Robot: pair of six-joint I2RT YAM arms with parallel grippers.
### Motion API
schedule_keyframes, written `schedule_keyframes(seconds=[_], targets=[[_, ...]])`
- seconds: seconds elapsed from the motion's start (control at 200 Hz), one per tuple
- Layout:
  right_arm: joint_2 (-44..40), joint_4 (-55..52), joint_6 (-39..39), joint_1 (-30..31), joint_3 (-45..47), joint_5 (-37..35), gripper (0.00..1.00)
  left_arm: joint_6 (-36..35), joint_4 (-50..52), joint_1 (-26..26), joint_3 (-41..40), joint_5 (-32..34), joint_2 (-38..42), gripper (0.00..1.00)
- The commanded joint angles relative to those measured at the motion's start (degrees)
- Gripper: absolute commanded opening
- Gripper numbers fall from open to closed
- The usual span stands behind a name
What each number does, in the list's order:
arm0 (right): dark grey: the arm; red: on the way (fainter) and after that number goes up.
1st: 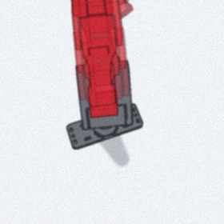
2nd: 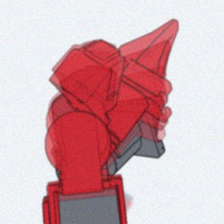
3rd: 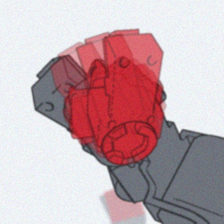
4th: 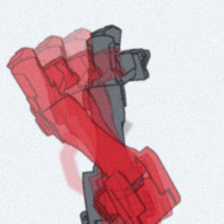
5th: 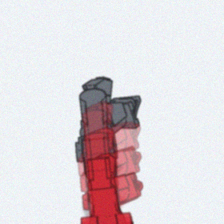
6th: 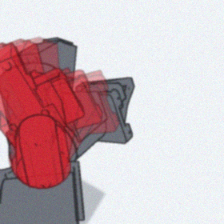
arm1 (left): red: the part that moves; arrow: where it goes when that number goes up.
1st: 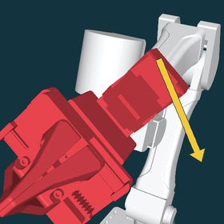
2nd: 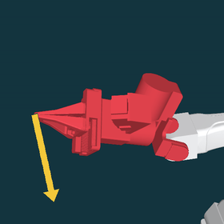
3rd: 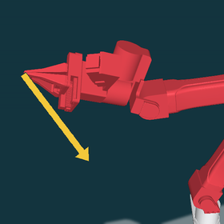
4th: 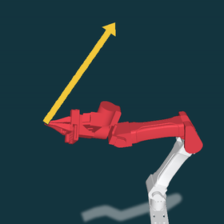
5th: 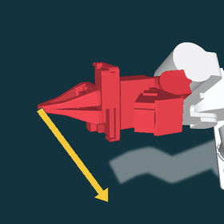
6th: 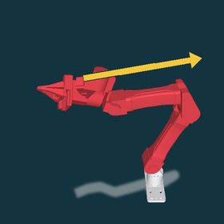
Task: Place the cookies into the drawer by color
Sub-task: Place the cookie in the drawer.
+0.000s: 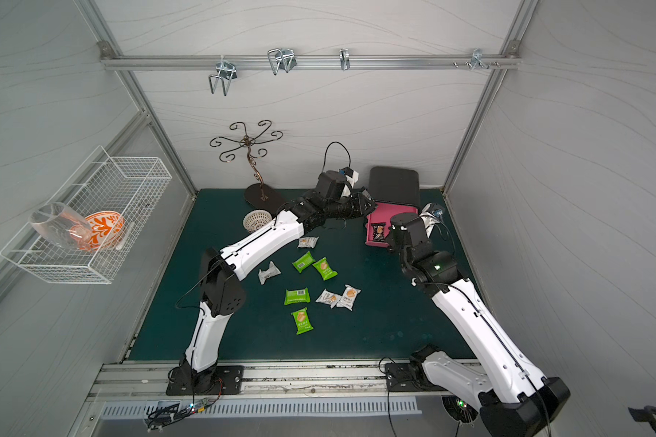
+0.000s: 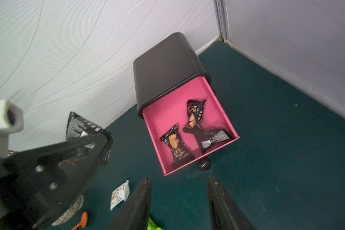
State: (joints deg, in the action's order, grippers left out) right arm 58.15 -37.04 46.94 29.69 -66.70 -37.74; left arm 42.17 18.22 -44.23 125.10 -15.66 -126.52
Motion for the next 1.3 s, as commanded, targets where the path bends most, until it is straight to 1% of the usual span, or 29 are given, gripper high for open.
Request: schedule_keyframes(seconds=[0.0, 0.065, 0.135, 0.185, 0.29, 0.39, 0.52, 0.69, 0.715, 0.745, 0.835, 0.95, 0.98, 1.09, 1.145, 1.21, 1.27, 1.295], targets=[[-1.74, 0.96, -6.82, -0.51, -3.4, -4.28, 0.51, 5.8, -7.99, 0.23, 5.39, -4.6, -3.92, 0.01], [-2.63, 3.35, -10.67, -0.77, -4.36, -2.11, 0.53, 7.14, -10.07, 0.24, 6.7, -6.41, -6.44, 0.01], [-3.37, 6.19, -14.31, -0.86, -5.28, 2.29, 0.53, 8.3, -10.27, 0.27, 9.04, -7.56, -9.34, 0.01], [-3.48, 7.18, -15.34, -0.86, -6.45, 5.44, 0.53, 9.36, -10.76, 0.14, 10.65, -7.85, -11.16, 0.01], [-2.79, 7.33, -15.5, -0.86, -9.07, 11.79, 0.54, 12.41, -12.78, 0.12, 13.15, -7.99, -14.67, 0.01], [-2.18, 7.41, -13.68, -0.83, -10.5, 16.12, 0.55, 15.24, -15.54, 0.07, 13.59, -7.18, -17.1, 0.01], [-1.9, 7.24, -12.67, -0.78, -11.0, 17.96, 0.55, 18.39, -17.58, 0.06, 15.15, -5.83, -19.98, 0.06], [-1.65, 7.28, -14.14, -0.78, -11.51, 18.02, 0.57, 18.59, -15.49, 0.18, 20.14, -4.74, -23.54, 0.09], [-1.64, 7.24, -14.46, -0.8, -11.6, 18.05, 0.57, 18.8, -15.48, 0.18, 20.37, -4.57, -23.76, 0.11], [-1.64, 7.23, -14.56, -0.81, -11.74, 18.05, 0.58, 19.14, -15.49, 0.22, 20.45, -4.32, -23.86, 0.16], [-1.55, 7.37, -15.29, -0.9, -11.87, 17.87, 0.59, 19.36, -14.62, 0.45, 20.45, -3.9, -23.82, 0.36], [-1.5, 7.58, -16.03, -0.89, -12.1, 17.7, 0.59, 18.47, -13.67, 0.64, 20.38, -3.94, -22.78, 0.56], [-1.51, 7.59, -16.11, -0.86, -12.1, 17.67, 0.6, 17.95, -13.49, 0.65, 20.37, -4.09, -22.38, 0.58], [-1.47, 7.48, -16.33, -0.91, -12.09, 17.77, 0.6, 15.64, -11.81, 0.99, 20.16, -4.55, -20.46, 0.6], [-1.56, 7.31, -16.45, -0.86, -12.2, 17.97, 0.6, 14.44, -10.94, 1.11, 19.71, -4.43, -19.37, 0.63], [-1.59, 7.05, -16.49, -0.86, -12.13, 18.05, 0.6, 12.28, -7.57, 1.08, 20.08, -3.12, -18.15, 0.68], [-1.6, 6.89, -16.45, -0.86, -12.18, 18.26, 0.6, 10.83, -2.51, 1.08, 20.37, -0.13, -16.79, 0.75], [-1.64, 6.82, -16.39, -0.86, -12.22, 18.43, 0.6, 10.73, -0.02, 1.12, 20.36, 1.56, -16.27, 0.8]])
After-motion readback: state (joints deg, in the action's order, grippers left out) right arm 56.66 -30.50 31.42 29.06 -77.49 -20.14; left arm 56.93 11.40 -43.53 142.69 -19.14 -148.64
